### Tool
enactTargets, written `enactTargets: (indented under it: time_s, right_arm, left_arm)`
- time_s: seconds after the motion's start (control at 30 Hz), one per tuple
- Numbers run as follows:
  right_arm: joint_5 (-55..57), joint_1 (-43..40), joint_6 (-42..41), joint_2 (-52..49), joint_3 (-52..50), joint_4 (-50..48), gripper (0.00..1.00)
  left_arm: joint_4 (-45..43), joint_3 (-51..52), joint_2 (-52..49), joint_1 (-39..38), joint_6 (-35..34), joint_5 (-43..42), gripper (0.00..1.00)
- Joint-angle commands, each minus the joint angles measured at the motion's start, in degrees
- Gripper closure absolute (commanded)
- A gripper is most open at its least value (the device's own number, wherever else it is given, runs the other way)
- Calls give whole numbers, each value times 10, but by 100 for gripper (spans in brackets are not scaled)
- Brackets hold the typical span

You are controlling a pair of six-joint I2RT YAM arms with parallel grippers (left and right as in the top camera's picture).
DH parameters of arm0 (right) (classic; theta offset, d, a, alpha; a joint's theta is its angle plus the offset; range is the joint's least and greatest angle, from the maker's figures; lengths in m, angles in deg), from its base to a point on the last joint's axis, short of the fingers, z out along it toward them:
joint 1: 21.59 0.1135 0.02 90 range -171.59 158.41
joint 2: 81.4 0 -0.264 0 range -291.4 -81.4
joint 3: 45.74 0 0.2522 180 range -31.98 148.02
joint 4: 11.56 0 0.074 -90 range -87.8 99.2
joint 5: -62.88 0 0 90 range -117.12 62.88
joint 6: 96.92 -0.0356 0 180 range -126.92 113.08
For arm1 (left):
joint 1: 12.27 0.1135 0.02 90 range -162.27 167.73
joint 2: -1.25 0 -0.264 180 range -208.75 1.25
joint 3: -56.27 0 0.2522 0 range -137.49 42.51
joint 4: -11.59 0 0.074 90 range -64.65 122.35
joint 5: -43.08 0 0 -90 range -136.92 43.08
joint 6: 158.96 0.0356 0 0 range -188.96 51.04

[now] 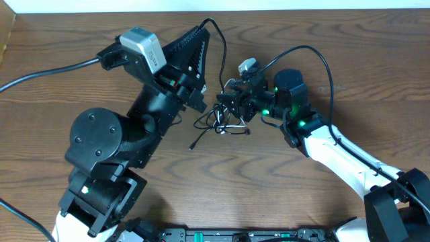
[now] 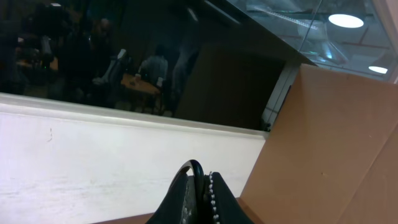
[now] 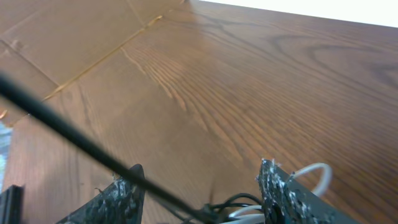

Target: Untangle cables

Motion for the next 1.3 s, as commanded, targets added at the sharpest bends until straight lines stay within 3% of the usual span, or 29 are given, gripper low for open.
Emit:
enactTargets:
  time_s: [0.0, 0.17, 0.3, 0.37, 0.4, 0.47, 0.57, 0.73, 1.03, 1.13, 1.27]
  right_arm:
    - [16, 9, 5, 6, 4, 1, 47]
    - [16, 20, 5, 6, 4, -9, 43]
    - [16, 27, 9, 6, 4, -16, 45]
    - [16, 28, 9, 6, 4, -11, 55]
    - [16, 27, 9, 6, 4, -9, 68]
    - [16, 27, 9, 6, 4, -3, 84]
    - [16, 27, 9, 6, 4, -3, 99]
    - [10, 18, 8, 7, 4, -3, 99]
    - [-29, -36, -37, 85, 4, 18, 99]
    - [-32, -55, -52, 122, 4, 41, 99]
    - [-32, -83, -114, 149, 4, 81, 99]
  left_arm:
    - [-2, -3, 6, 1, -3, -1, 93]
    - [-2, -3, 5, 1, -14, -1, 92]
    - [-2, -3, 1, 1, -20, -1, 92]
    - [-2, -3, 0, 1, -20, -1, 93]
    - [-1, -3, -1, 1, -20, -1, 93]
    - [1, -3, -3, 1, -20, -1, 92]
    - [5, -3, -9, 1, -20, -1, 92]
    - [30, -3, -18, 1, -19, 15, 92]
    - [175, -3, -52, 3, -11, 147, 92]
    - [218, -3, -82, 5, -11, 147, 83]
    - [261, -3, -130, 5, -11, 137, 50]
